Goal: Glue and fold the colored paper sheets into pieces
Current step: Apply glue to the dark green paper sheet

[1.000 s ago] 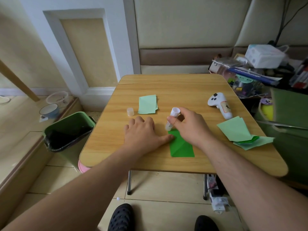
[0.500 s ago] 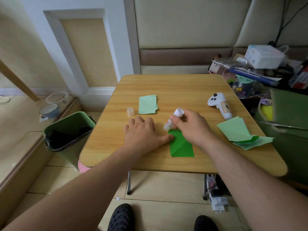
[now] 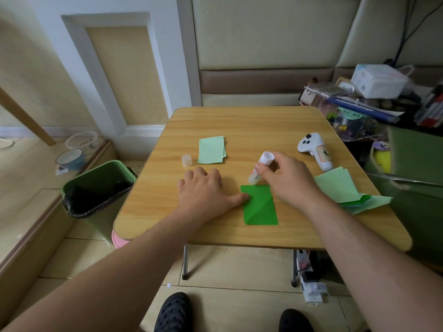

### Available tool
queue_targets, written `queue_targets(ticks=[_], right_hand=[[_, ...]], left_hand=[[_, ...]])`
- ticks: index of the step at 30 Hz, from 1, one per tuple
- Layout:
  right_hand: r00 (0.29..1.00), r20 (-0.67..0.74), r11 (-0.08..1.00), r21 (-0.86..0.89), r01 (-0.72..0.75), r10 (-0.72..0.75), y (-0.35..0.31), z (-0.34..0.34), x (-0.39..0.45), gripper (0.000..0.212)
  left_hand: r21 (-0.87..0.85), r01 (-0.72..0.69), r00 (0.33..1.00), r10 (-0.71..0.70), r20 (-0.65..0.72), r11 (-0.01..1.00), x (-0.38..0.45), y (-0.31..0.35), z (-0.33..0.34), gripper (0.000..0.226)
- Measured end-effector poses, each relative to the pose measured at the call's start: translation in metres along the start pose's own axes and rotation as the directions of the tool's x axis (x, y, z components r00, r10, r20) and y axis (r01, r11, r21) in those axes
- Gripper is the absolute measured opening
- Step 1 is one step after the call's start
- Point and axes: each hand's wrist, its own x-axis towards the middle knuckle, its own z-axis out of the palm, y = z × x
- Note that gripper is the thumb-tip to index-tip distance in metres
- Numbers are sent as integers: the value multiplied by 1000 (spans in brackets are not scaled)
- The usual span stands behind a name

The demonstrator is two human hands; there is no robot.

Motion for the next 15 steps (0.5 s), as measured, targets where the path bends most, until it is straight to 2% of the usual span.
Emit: queue_targets(ticks=[4, 8, 15], right_hand=[[999, 38, 998, 58, 9, -11, -10, 8, -1, 26], [998, 61, 999, 29, 23, -24, -11, 15, -4, 28], [997, 78, 987, -156, 29, -17, -4, -1, -3, 29]], left_hand=[[-11, 7, 1000, -7, -16, 1000, 0, 0, 2, 82], [-6, 2, 1000, -2, -13, 1000, 0, 0, 2, 81], [-5, -2, 1000, 2, -2, 1000, 0, 0, 1, 81]])
